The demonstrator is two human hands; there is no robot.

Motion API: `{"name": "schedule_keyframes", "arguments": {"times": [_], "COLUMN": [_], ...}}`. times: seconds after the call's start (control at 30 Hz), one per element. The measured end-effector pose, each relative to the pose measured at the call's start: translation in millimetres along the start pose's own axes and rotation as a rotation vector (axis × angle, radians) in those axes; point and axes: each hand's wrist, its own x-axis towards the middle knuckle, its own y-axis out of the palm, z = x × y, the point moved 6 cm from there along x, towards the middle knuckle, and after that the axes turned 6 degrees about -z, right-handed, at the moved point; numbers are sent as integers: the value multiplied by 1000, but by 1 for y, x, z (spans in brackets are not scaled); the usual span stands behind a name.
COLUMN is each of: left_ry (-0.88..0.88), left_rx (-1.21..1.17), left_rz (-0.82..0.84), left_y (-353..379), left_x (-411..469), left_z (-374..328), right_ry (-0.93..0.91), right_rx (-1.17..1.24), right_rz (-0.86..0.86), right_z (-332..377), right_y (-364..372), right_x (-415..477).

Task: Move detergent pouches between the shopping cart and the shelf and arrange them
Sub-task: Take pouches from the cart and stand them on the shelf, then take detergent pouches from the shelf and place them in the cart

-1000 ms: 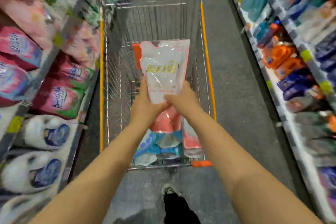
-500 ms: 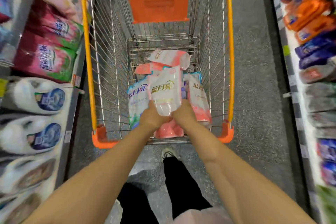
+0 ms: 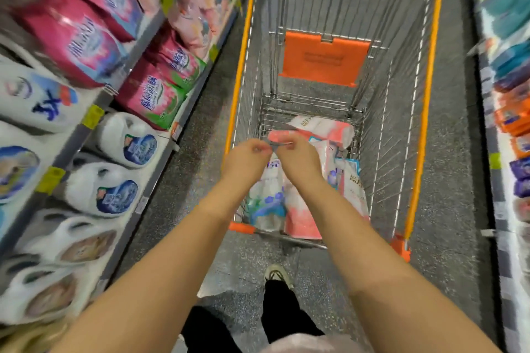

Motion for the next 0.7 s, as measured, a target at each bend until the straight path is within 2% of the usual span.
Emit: {"name": "schedule_keyframes", "arguments": {"times": [0.13, 0.27, 0.53, 0.7], "left_ry": [59, 122, 272, 233], "left_rx": [-269, -367, -345, -234], "left_rz": [-338, -654, -1153, -1394], "left_y": [-135, -272, -526, -657], "left_x": [-18, -70, -239, -368], "left_z": [-8, 2, 72, 148], "right_ry": [-285, -589, -1090, -1276], "right_rx": [60, 123, 281, 410], "right_rz": [66, 175, 456, 677], "right_z": [115, 228, 406, 471], "right_y": [32, 73, 182, 262], "right_x": [-36, -105, -329, -487]}}
